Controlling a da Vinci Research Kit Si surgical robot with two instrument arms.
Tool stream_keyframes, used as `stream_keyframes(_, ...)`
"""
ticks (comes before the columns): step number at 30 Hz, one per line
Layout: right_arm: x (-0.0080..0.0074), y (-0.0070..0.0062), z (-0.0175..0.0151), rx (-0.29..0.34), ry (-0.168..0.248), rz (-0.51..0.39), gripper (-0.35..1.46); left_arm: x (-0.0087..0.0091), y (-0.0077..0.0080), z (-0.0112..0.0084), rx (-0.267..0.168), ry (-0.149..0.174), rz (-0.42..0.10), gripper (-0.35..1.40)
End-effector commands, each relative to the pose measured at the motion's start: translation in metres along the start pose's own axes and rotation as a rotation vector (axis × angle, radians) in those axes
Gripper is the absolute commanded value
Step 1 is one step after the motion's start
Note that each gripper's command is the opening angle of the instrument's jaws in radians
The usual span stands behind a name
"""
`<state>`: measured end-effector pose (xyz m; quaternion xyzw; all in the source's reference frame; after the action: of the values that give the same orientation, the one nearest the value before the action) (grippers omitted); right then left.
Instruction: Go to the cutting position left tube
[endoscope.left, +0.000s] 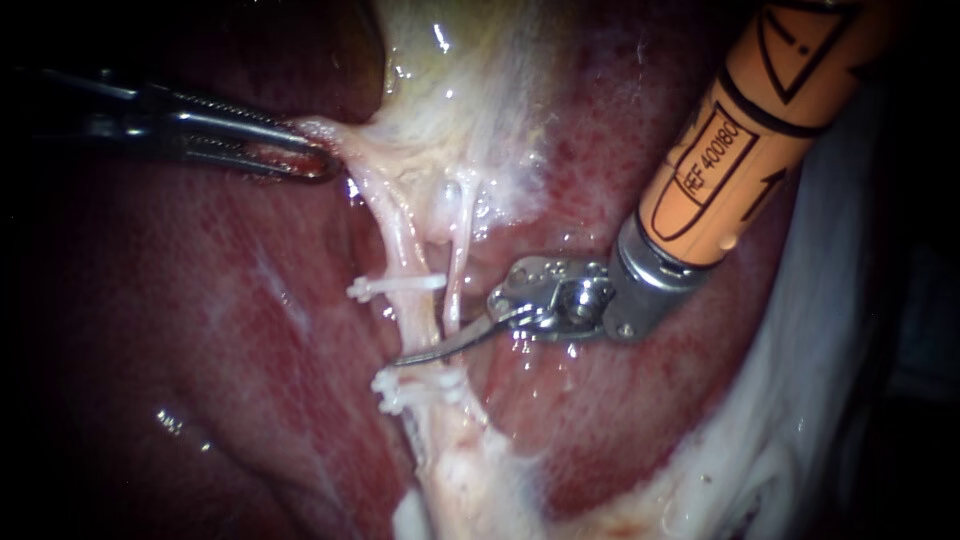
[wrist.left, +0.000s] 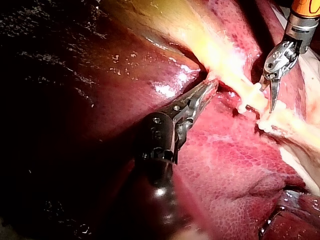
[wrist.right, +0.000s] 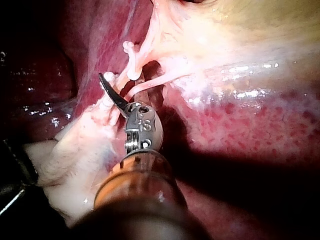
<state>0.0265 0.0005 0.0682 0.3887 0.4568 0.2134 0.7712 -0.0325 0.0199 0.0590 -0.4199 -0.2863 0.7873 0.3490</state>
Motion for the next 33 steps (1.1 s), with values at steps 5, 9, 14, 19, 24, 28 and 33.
stream_keyframes(5,-0.0004,-0.0001,-0.0006,0.002,0.002,-0.002,1.23,0.0,0.0,-0.0001,0.0,-0.003,0.001,-0.35)
stream_keyframes(9,-0.0013,-0.0004,-0.0021,-0.018,-0.002,-0.005,1.23,-0.0001,0.0,-0.0003,-0.001,-0.003,-0.005,-0.35)
stream_keyframes(14,-0.0027,-0.0006,-0.0047,-0.048,-0.034,-0.008,1.25,0.0,-0.0001,-0.0007,-0.003,-0.004,-0.006,-0.35)
stream_keyframes(19,-0.0038,-0.0007,-0.0077,-0.075,-0.05,-0.008,1.27,0.0001,-0.0001,-0.0009,-0.004,-0.005,-0.006,-0.35)
stream_keyframes(24,-0.003,-0.0016,-0.0105,-0.07,-0.049,0.001,1.27,0.0,-0.0001,-0.0009,-0.004,-0.005,-0.006,-0.35)
stream_keyframes(28,-0.0013,-0.0029,-0.0111,-0.061,-0.038,0.017,1.25,0.0,-0.0001,-0.0009,-0.004,-0.005,-0.006,-0.35)
stream_keyframes(33,-0.0003,-0.0037,-0.0094,-0.038,-0.025,0.019,1.23,0.0,-0.0001,-0.0009,-0.004,-0.005,-0.006,-0.35)
